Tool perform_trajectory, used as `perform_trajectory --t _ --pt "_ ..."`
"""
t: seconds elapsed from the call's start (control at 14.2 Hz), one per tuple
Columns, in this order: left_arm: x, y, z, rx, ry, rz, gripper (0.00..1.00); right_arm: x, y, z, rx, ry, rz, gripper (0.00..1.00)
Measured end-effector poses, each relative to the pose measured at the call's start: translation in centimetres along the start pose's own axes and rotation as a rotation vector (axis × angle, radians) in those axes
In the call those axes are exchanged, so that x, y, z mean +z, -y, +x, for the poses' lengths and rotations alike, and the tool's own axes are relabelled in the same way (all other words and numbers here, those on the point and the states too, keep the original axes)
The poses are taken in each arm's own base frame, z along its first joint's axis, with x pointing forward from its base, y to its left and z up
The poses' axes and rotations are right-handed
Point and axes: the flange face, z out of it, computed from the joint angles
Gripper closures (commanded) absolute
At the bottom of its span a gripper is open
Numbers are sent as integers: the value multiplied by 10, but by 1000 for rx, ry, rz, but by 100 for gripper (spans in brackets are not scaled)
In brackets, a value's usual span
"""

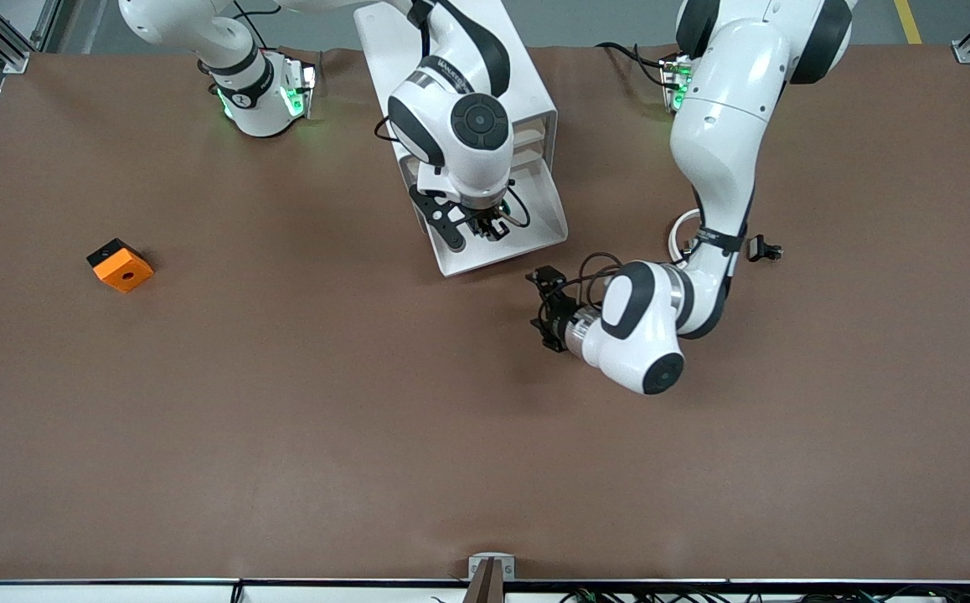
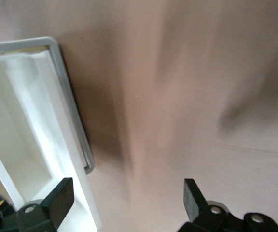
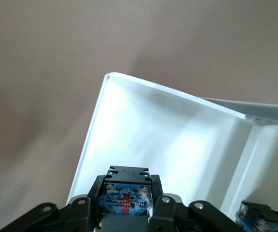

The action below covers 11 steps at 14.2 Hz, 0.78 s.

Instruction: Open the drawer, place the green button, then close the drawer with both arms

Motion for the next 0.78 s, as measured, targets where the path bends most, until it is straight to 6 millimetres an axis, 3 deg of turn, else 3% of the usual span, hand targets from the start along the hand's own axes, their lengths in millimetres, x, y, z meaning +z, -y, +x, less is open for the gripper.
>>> perform_trajectory --t 0.14,0.35,0.49,0.78 --pt "-39 -8 8 43 4 -79 0 14 -3 -4 16 6 6 77" --pt "-95 -2 18 80 -36 -182 0 24 -4 -9 39 43 2 77" --pt "-105 3 24 134 -167 -233 0 31 -3 -9 43 47 -1 76" --pt "-97 9 22 444 -366 -221 0 52 3 -9 50 44 1 73"
